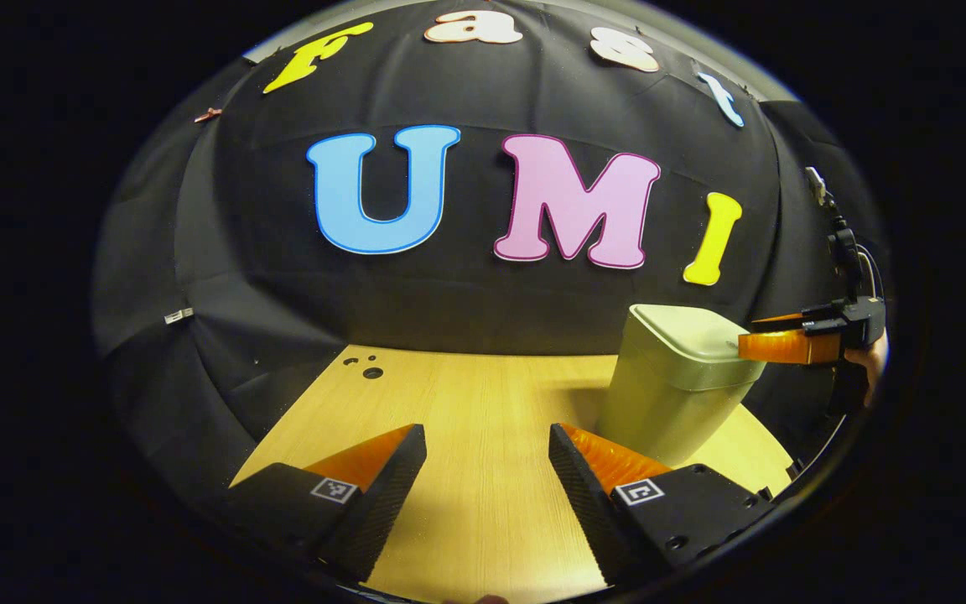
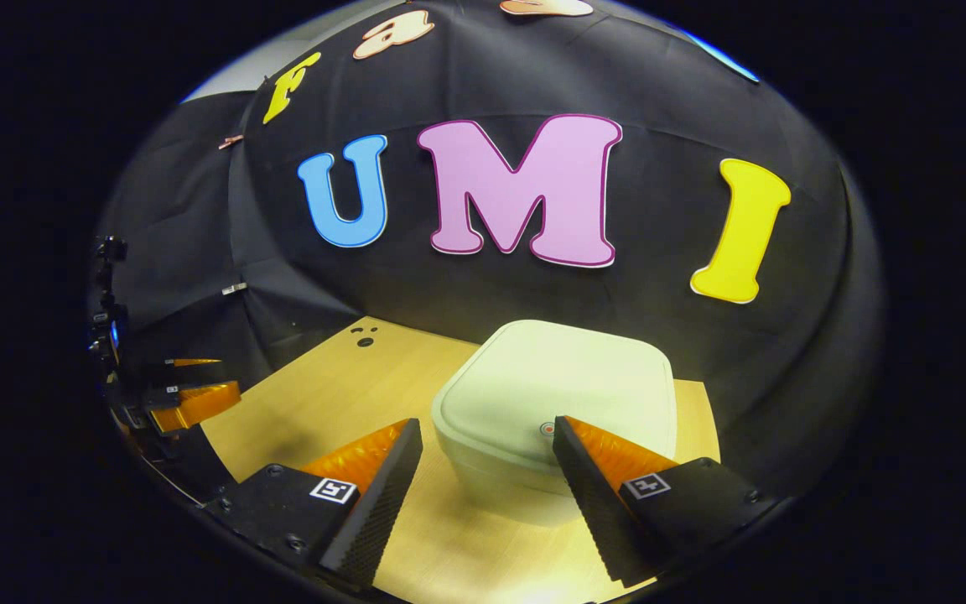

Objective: Press the lid of the desktop garbage bin to open it, pick up the crumpled paper on the desktop and throw it into the bin, then pick up the pop can on the desktop and drop it into the bin, and finally close the garbage bin lid.

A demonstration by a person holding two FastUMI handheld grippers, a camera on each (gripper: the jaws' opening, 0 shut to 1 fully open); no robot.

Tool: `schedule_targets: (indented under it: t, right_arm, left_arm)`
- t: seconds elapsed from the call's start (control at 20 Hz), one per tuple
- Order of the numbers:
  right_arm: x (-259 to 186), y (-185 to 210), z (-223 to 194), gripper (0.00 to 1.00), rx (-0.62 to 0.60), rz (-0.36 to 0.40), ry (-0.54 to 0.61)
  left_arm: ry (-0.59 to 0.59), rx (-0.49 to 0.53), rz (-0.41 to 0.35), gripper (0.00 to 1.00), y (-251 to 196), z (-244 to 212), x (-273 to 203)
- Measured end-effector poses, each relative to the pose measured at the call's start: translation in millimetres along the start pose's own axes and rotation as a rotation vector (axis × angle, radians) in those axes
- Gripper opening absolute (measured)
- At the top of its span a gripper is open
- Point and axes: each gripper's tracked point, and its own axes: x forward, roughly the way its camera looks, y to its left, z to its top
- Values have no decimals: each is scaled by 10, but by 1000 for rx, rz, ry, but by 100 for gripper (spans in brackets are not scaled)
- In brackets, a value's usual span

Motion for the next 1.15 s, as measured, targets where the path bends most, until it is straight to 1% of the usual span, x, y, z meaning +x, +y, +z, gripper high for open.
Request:
schedule_targets:
  t: [0.05,0.1,0.15,0.2,0.25,0.6,0.75,1.15]
  right_arm:
    - [-48,19,16,99,9,2,-8]
    - [-97,43,17,99,19,4,-19]
    - [-153,79,34,99,29,11,-32]
    - [-201,97,44,99,32,12,-43]
    - [-256,109,47,99,27,11,-54]
    - [-477,207,4,99,53,-1,-100]
    - [-512,252,-74,99,34,-10,-99]
    - [-547,311,-273,99,40,-29,-72]
  left_arm:
    - [-4,7,-7,96,-24,16,17]
    - [-8,14,-13,98,-49,48,35]
    - [-11,19,-20,95,-81,61,59]
    - [-14,21,-28,98,-109,76,75]
    - [-17,24,-36,95,-135,91,85]
    - [-30,52,-96,95,-375,176,168]
    - [-38,66,-113,95,-442,205,202]
    - [-42,58,-139,95,-543,186,197]
